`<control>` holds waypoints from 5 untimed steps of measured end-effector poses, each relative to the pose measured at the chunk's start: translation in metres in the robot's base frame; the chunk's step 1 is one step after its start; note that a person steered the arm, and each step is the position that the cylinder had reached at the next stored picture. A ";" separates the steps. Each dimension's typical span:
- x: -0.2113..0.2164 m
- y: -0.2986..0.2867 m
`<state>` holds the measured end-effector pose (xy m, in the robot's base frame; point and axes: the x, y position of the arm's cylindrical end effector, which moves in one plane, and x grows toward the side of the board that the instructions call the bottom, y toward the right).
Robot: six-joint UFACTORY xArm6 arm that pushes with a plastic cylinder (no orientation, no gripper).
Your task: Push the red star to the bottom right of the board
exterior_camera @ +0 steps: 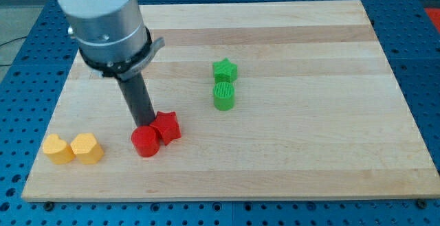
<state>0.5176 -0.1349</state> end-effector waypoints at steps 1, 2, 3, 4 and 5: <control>0.009 0.024; 0.006 0.076; 0.010 0.145; 0.018 0.228; 0.041 0.282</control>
